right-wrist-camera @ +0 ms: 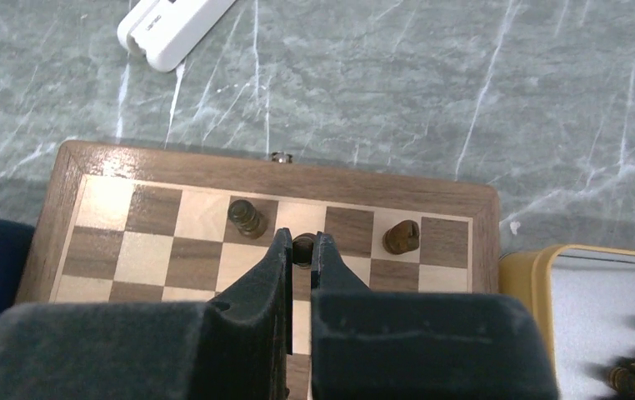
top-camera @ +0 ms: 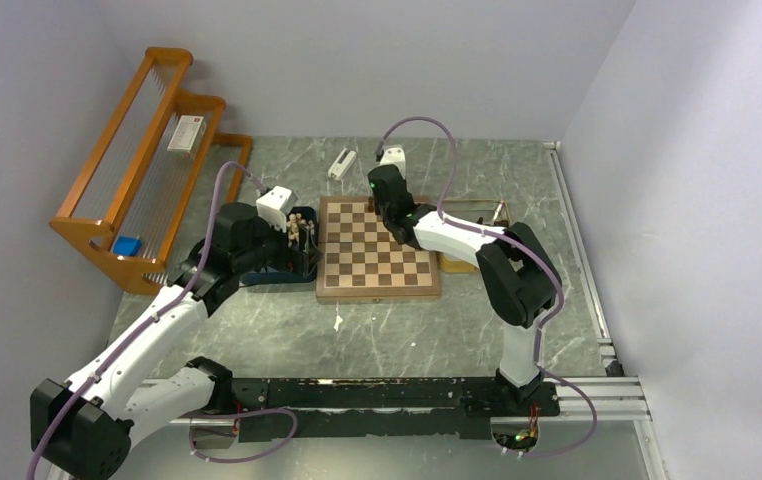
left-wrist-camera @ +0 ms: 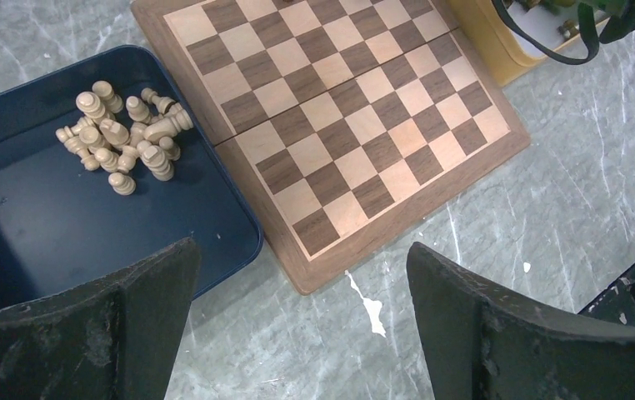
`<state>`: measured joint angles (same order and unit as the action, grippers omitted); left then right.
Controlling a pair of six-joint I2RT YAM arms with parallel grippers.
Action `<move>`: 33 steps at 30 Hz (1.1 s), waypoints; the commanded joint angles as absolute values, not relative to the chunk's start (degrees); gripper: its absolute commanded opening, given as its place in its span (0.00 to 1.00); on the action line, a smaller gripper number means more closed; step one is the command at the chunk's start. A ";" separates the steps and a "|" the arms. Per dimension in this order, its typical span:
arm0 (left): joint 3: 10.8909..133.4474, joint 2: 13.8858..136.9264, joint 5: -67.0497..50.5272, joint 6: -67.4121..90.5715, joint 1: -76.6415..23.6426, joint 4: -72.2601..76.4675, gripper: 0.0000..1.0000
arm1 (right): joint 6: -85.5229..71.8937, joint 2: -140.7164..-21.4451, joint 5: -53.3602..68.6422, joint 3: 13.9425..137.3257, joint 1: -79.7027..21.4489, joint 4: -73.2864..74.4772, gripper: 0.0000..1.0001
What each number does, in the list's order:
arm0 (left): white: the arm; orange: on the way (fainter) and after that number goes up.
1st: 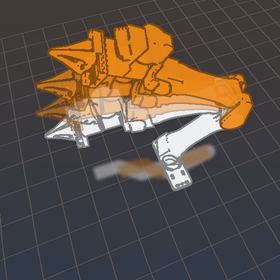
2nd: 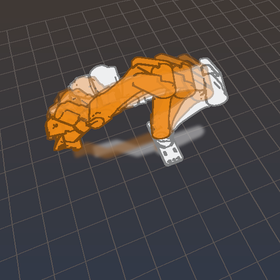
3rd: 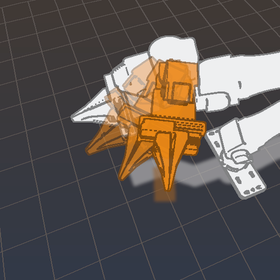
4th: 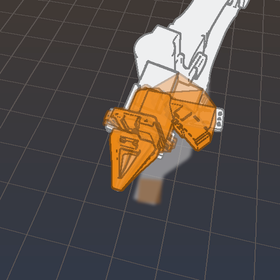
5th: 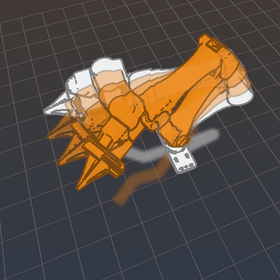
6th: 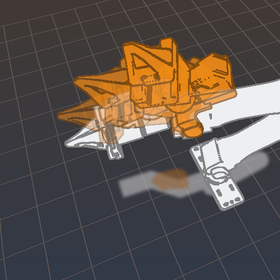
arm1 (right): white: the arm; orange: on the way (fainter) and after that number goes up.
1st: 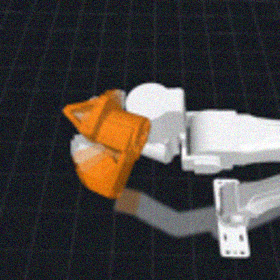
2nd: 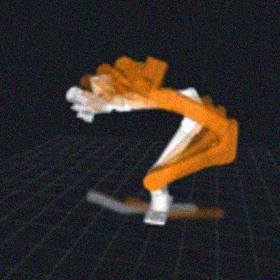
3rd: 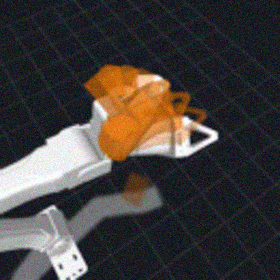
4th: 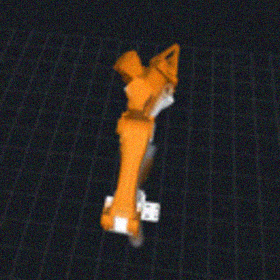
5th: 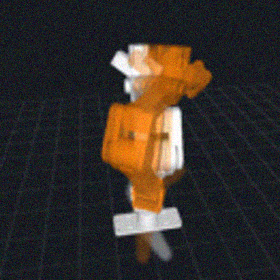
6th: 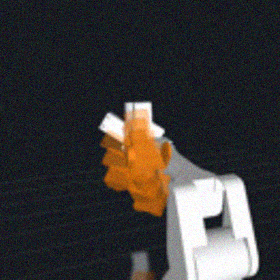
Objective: Set up the chess pieces on the board
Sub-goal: Place the chess piece on the chessboard.
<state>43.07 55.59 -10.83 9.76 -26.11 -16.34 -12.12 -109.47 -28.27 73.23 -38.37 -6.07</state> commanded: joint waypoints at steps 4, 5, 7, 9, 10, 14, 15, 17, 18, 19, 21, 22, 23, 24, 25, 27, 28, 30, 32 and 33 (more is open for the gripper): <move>43.06 53.94 -8.78 8.70 -27.04 -17.40 0.98 | -11.66 -111.42 -32.58 72.18 -38.50 -11.32 0.00; 43.00 53.88 -8.82 8.66 -27.07 -17.40 0.98 | -11.67 -111.85 -32.79 72.56 -38.50 -10.96 0.00; 42.98 53.89 -8.73 8.70 -27.09 -17.40 0.98 | -11.91 -112.57 -33.49 72.98 -38.55 -10.57 0.00; 43.06 53.78 -8.50 8.55 -27.16 -17.53 0.98 | -11.61 -113.12 -33.52 73.04 -38.49 -10.93 0.00; 43.13 53.77 -8.27 8.53 -27.16 -17.64 0.98 | -11.44 -113.53 -33.42 73.10 -38.44 -11.10 0.00; 43.15 53.59 -8.00 8.47 -27.15 -17.73 0.98 | -11.42 -114.91 -34.78 73.56 -38.42 -11.05 0.01; 43.15 53.53 -7.90 8.52 -27.16 -17.80 0.98 | -11.40 -115.06 -34.92 73.56 -38.41 -11.26 0.01; 43.17 53.51 -7.31 8.53 -27.16 -17.99 0.98 | -11.06 -115.30 -35.17 73.48 -38.41 -11.71 0.01; 43.23 53.52 -7.18 8.53 -27.15 -18.01 0.98 | -11.00 -115.43 -35.54 73.60 -38.45 -11.62 0.01; 43.27 53.53 -7.13 8.53 -27.16 -18.02 0.98 | -10.87 -115.67 -35.81 73.65 -38.35 -11.65 0.01; 43.24 53.59 -7.34 8.50 -27.15 -17.89 0.98 | -10.56 -115.99 -36.49 73.78 -38.39 -11.61 0.02; 43.24 53.69 -7.41 8.43 -27.16 -17.91 0.98 | -10.47 -116.13 -36.55 73.82 -38.32 -11.54 0.02; 43.32 53.68 -7.32 8.44 -27.16 -17.99 0.98 | -10.39 -116.31 -36.47 73.78 -38.28 -11.58 0.02; 43.33 53.62 -7.18 8.42 -27.15 -18.06 0.98 | -10.37 -116.33 -36.55 73.70 -38.17 -11.76 0.03; 43.33 53.55 -7.04 8.39 -27.16 -18.14 0.98 | -10.40 -116.45 -36.55 73.59 -38.15 -11.95 0.03; 43.33 53.48 -6.78 8.44 -27.16 -18.32 0.98 | -10.70 -116.73 -36.39 73.63 -37.95 -11.96 0.04; 43.33 53.52 -6.70 8.44 -27.10 -18.32 0.98 | -10.91 -116.89 -36.39 73.79 -37.87 -11.74 0.04; 43.35 53.45 -6.66 8.43 -27.14 -18.30 0.98 | -11.03 -117.11 -36.36 73.95 -37.76 -11.74 0.04; 43.33 53.43 -6.68 8.44 -27.16 -18.30 0.98 | -11.28 -117.32 -35.94 74.27 -37.60 -11.44 0.04; 43.33 53.39 -6.76 8.50 -27.16 -18.30 0.98 | -11.48 -117.47 -35.83 74.60 -37.58 -10.97 0.04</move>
<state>43.07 54.48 -7.68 8.95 -26.76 -17.50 -10.66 -115.98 -34.48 73.01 -38.11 -10.50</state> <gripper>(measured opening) 0.979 0.047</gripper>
